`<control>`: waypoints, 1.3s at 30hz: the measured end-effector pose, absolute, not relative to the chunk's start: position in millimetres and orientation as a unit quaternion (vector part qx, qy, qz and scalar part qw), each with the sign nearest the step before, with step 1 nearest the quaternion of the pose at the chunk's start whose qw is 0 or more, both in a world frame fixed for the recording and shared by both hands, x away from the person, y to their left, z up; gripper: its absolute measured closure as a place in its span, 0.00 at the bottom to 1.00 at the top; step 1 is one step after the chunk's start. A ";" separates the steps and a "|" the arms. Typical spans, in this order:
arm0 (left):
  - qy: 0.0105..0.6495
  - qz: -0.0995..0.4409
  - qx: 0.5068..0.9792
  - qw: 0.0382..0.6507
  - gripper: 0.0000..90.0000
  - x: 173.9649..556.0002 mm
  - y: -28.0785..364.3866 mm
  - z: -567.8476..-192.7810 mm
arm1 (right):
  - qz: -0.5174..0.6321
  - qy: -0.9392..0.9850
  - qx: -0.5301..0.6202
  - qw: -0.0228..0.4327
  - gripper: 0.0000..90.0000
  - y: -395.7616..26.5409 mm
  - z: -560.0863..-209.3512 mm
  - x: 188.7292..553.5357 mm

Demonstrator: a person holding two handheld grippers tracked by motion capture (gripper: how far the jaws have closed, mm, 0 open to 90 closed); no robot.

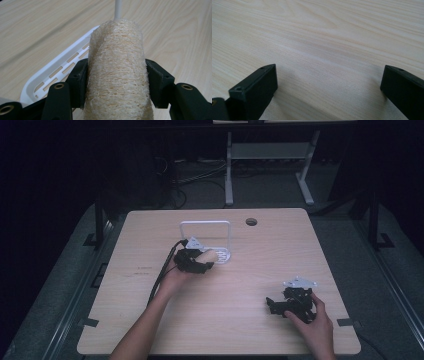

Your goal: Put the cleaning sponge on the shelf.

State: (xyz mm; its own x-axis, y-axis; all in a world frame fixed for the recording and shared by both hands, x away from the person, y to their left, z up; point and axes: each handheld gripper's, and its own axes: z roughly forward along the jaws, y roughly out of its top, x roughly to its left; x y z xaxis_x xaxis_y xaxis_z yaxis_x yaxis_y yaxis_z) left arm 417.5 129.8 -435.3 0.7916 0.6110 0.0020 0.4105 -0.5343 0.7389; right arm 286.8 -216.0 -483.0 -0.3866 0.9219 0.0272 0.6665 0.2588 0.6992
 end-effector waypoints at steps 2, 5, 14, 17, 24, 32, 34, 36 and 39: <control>0.296 0.131 0.865 0.384 0.46 419.1 129.1 -435.4 | 0.321 0.768 0.517 0.199 0.01 -216.0 -483.0 286.8; 0.300 0.134 0.864 0.382 0.46 424.5 125.2 -436.5 | 0.321 0.768 0.517 0.199 0.01 -216.0 -483.0 286.8; 0.309 0.134 0.862 0.379 0.46 436.3 117.8 -441.4 | 0.321 0.768 0.517 0.199 0.01 -216.0 -483.0 286.8; 0.308 0.139 0.863 0.375 0.46 440.1 113.3 -444.9 | 0.321 0.768 0.517 0.199 0.01 -216.0 -483.0 286.8; 0.312 0.139 0.868 0.360 0.46 448.2 105.2 -453.8 | 0.322 0.768 0.517 0.199 0.01 -216.0 -483.0 286.8; 0.314 0.135 0.872 0.351 0.46 453.6 101.8 -459.9 | 0.322 0.768 0.517 0.199 0.01 -216.0 -483.0 286.8; 0.315 0.135 0.872 0.350 0.46 454.2 101.5 -460.1 | 0.322 0.768 0.517 0.199 0.01 -216.0 -483.0 286.8; 0.316 0.132 0.872 0.350 0.46 454.8 100.1 -460.9 | 0.322 0.768 0.517 0.199 0.01 -216.0 -483.0 286.8; 0.314 0.132 0.873 0.349 0.46 455.9 98.8 -461.7 | 0.322 0.768 0.517 0.199 0.01 -216.0 -483.0 286.8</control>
